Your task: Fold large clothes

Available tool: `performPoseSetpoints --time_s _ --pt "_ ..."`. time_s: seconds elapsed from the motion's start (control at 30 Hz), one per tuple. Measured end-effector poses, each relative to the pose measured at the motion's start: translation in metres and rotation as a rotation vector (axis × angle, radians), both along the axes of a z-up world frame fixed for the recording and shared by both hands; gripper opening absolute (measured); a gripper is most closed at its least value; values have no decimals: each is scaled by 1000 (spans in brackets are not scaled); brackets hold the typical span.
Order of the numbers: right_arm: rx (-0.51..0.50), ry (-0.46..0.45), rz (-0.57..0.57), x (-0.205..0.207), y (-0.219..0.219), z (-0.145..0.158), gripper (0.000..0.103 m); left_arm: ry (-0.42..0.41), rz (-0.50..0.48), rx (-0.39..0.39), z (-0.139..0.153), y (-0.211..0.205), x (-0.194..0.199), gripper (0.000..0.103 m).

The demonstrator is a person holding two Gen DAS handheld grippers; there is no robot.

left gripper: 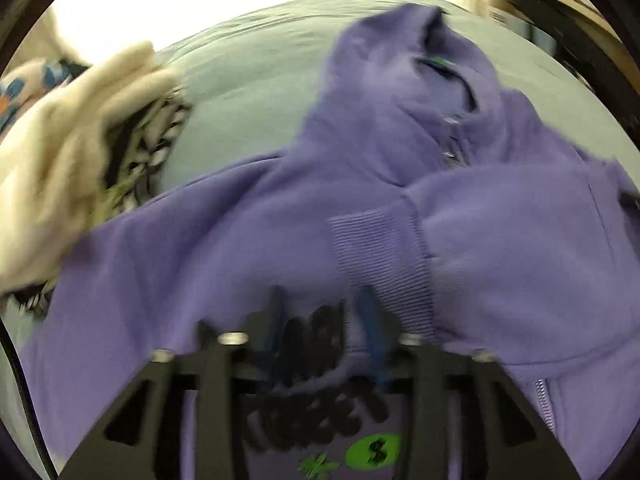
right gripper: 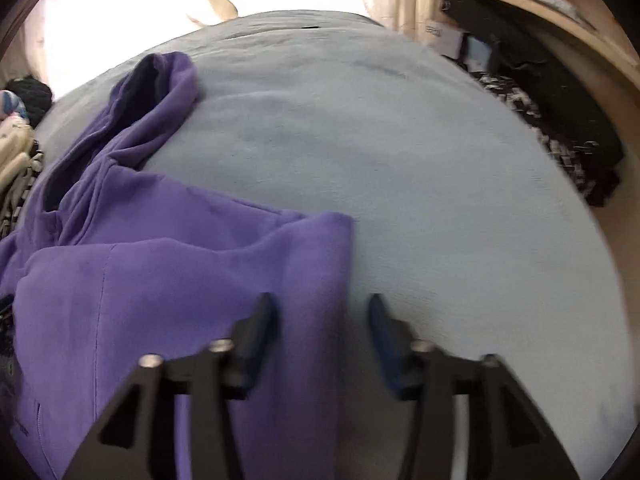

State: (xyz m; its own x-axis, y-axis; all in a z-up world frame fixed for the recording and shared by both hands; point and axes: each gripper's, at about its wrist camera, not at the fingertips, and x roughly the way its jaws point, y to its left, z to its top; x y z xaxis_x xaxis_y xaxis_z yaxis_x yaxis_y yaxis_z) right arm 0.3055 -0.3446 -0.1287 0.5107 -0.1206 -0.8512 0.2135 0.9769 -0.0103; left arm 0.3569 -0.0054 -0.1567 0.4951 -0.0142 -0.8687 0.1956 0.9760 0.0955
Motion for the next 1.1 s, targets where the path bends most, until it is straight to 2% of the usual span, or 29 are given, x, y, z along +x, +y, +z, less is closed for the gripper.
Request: performPoseSetpoints --time_s 0.07,0.17,0.3,0.4,0.5,0.57,0.6,0.67,0.7,0.73,0.83,0.9,0.93,1.0,1.03,1.1 --pt "5 -47 23 -17 2 16 53 9 36 -62 11 12 -3 50" --pt "33 -110 61 -39 9 36 53 -43 66 -118 32 19 -11 50" --pt "97 -110 128 -49 40 44 53 -58 42 -244 53 0 -19 50" --pt "170 -92 207 -47 77 40 53 -36 24 -304 49 -29 -14 50" --pt "147 -67 281 -47 120 26 53 -5 63 -278 28 -56 -2 50" --pt "131 -32 309 -49 137 14 53 25 105 -242 10 -59 -1 49" --pt "120 -14 316 -50 140 8 53 28 119 -204 2 -58 -1 47" --pt "63 -2 312 -54 137 0 53 -9 160 -37 -8 -59 -3 49" --pt "30 -5 303 -56 131 0 53 -8 169 -7 -11 -56 -4 50" --pt "-14 -6 279 -60 119 -2 53 -11 166 -34 -12 -49 -8 50" --pt "-36 -5 204 -69 78 -7 53 -8 149 -50 -9 -36 -19 50" --pt "77 -16 211 -78 57 -3 53 3 122 -86 -1 -29 -25 50" --pt "109 -25 207 -82 53 2 53 17 97 -128 4 -24 -27 51" --pt "134 -42 203 -91 49 12 55 34 66 -235 14 -12 -27 51" --pt "140 -53 203 -93 49 14 55 42 68 -300 21 -2 -25 55" --pt "140 -55 210 -97 50 14 55 49 94 -371 27 17 -20 64"
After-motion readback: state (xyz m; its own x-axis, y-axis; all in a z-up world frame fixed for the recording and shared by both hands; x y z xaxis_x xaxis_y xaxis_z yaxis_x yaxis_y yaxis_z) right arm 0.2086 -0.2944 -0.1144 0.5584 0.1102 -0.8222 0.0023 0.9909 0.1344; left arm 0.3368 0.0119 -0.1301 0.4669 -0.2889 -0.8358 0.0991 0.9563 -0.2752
